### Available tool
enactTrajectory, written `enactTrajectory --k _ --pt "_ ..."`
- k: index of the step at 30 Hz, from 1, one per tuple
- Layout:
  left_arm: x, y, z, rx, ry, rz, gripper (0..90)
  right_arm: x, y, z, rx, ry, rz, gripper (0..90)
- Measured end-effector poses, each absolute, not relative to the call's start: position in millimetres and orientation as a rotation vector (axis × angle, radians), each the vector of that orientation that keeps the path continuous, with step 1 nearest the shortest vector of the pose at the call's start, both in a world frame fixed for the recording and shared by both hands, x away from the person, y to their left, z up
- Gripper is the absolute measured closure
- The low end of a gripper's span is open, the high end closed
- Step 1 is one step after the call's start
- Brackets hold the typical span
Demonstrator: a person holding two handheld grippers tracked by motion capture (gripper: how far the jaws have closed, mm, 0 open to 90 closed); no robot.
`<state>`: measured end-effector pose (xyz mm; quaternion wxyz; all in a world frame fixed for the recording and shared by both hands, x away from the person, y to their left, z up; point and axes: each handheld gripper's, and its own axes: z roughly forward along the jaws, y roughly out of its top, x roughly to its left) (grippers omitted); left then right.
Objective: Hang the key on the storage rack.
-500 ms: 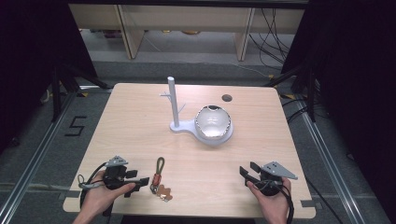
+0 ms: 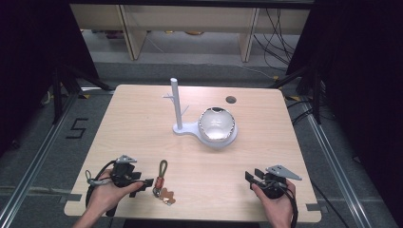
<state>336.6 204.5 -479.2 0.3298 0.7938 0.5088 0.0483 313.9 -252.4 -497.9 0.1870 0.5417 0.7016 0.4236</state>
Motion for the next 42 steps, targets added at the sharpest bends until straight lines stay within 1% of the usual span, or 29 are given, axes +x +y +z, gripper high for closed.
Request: enactTrajectory --k 2,5,8,10,12,17,18,20,22,24,27,28,29,30,31,33,34,35,37,39,42 --pt "339.8 203.3 -477.7 2.1 1.33 0.107 36.7 313.8 -250.9 -498.5 1.536 1.979 1.207 55.2" --pt "343.0 202.5 -475.5 2.132 1.333 0.113 36.5 313.3 -249.8 -498.4 1.533 1.992 1.212 55.2" --pt "348.9 199.4 -472.1 2.205 1.353 0.129 36.4 313.6 -247.5 -497.6 1.528 1.998 1.2 55.2" --pt "350.9 196.0 -471.6 2.216 1.369 0.145 36.5 312.3 -247.2 -495.9 1.533 2.021 1.182 55.2" --pt "353.2 192.7 -470.8 2.241 1.368 0.136 36.9 309.9 -243.1 -494.9 1.601 2.011 1.193 55.2" --pt "357.3 184.5 -468.1 2.299 1.37 0.107 38.9 310.3 -242.6 -494.6 1.584 2.022 1.201 55.2" --pt "358.7 178.7 -467.3 2.303 1.403 0.094 39.0 310.1 -242.0 -494.6 1.592 2.03 1.201 55.5" --pt "362.8 174.5 -466.2 2.351 1.385 0.119 39.0 311.3 -243.9 -495.1 1.549 2.049 1.186 55.6" --pt "364.3 169.3 -465.5 2.353 1.413 0.126 39.1 312.2 -243.3 -496.3 1.531 2.05 1.202 55.6" --pt "367.7 165.4 -464.9 2.382 1.39 0.117 39.3 311.9 -242.6 -495.7 1.536 2.059 1.19 55.6" --pt "368.2 159.1 -465.4 2.362 1.425 0.105 39.4 310.1 -239.4 -494.4 1.586 2.047 1.191 55.6" --pt "372.3 157.4 -465.1 2.425 1.378 0.132 39.5 310.2 -239.2 -494.7 1.589 2.049 1.185 55.6" --pt "370.7 153.2 -466.7 2.389 1.429 0.119 39.5 310.1 -239.4 -494.7 1.589 2.05 1.177 55.6" --pt "370.7 153.2 -466.7 2.389 1.429 0.119 39.6 310.1 -239.4 -494.7 1.589 2.05 1.177 55.6" --pt "372.2 150.2 -467.9 2.416 1.426 0.116 39.8 311.6 -242.5 -495.3 1.531 2.063 1.175 55.6" --pt "372.4 148.2 -468.6 2.421 1.433 0.12 40.3 311.5 -242.6 -495.3 1.53 2.064 1.174 55.6" --pt "374.0 145.4 -469.3 2.455 1.412 0.136 40.7 311.5 -242.4 -495.4 1.532 2.066 1.174 55.6" --pt "373.1 143.0 -469.2 2.447 1.44 0.121 41.0 311.5 -242.3 -495.4 1.534 2.066 1.174 55.6" --pt "373.8 139.6 -468.9 2.472 1.435 0.129 41.3 311.3 -241.7 -495.5 1.553 2.069 1.184 55.6" --pt "373.2 137.4 -469.5 2.458 1.452 0.129 42.0 311.7 -242.0 -495.6 1.545 2.073 1.184 55.6" --pt "374.7 133.6 -469.2 2.515 1.419 0.126 43.5 312.1 -242.3 -496.2 1.545 2.077 1.2 55.5"
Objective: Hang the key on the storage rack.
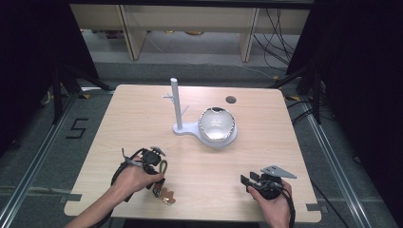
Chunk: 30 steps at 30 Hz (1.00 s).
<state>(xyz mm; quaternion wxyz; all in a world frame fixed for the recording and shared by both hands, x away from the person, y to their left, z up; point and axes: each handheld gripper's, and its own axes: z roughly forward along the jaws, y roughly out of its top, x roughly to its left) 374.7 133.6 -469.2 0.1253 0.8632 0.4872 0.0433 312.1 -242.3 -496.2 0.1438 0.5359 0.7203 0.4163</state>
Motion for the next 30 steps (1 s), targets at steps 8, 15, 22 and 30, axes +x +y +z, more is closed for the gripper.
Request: enactTrajectory --k 8,15,22,30 --pt "374.0 124.5 -473.3 2.545 1.423 0.116 47.6 312.3 -243.0 -496.1 1.545 2.08 1.205 55.3" --pt "375.1 122.1 -476.8 2.549 1.416 0.134 51.1 310.2 -239.8 -494.8 1.594 2.084 1.208 55.2" --pt "376.0 119.6 -478.9 2.568 1.408 0.112 55.3 310.2 -239.7 -494.9 1.598 2.086 1.206 55.0" --pt "378.2 115.8 -479.7 2.591 1.409 0.095 58.0 310.8 -240.4 -495.4 1.599 2.089 1.202 54.9"
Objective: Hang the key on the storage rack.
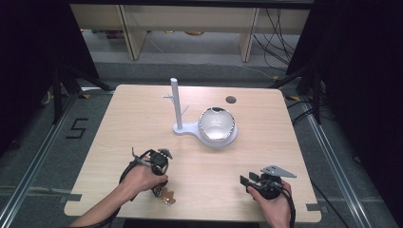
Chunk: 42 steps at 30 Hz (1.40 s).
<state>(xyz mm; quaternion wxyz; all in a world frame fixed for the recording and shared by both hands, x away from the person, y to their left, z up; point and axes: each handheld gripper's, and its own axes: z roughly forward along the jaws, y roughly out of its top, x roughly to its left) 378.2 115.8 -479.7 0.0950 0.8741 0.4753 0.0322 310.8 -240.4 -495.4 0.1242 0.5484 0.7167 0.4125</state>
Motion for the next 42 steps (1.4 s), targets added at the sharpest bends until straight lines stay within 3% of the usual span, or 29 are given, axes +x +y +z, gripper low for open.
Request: enactTrajectory --k 5,10,22,33,42 --pt "378.5 115.3 -483.3 2.577 1.424 0.094 56.3 312.7 -242.6 -497.0 1.547 2.103 1.202 54.8" --pt "377.5 115.1 -481.7 2.612 1.397 0.101 64.4 312.3 -242.6 -496.6 1.548 2.102 1.192 54.8" --pt "375.6 121.8 -478.2 2.686 1.234 0.103 69.6 311.8 -243.5 -496.3 1.535 2.095 1.187 54.8" --pt "374.3 133.9 -478.3 2.627 1.201 0.08 70.2 310.2 -241.9 -495.6 1.592 2.085 1.217 54.7" --pt "361.6 152.3 -470.0 2.46 1.156 0.18 70.2 312.5 -244.3 -496.4 1.522 2.09 1.199 54.6"
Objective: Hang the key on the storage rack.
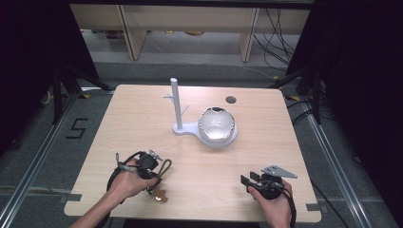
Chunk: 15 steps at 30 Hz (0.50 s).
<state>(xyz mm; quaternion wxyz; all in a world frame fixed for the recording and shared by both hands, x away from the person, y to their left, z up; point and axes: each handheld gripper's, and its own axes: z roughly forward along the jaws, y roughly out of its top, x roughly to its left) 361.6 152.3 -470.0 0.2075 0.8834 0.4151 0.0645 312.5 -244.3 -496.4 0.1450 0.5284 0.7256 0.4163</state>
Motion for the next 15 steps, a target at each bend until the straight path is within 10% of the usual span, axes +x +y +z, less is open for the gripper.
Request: enactTrajectory --k 15 --pt "340.2 181.9 -460.7 2.201 0.987 0.399 70.1 311.7 -243.6 -494.5 1.512 2.06 1.2 54.5"
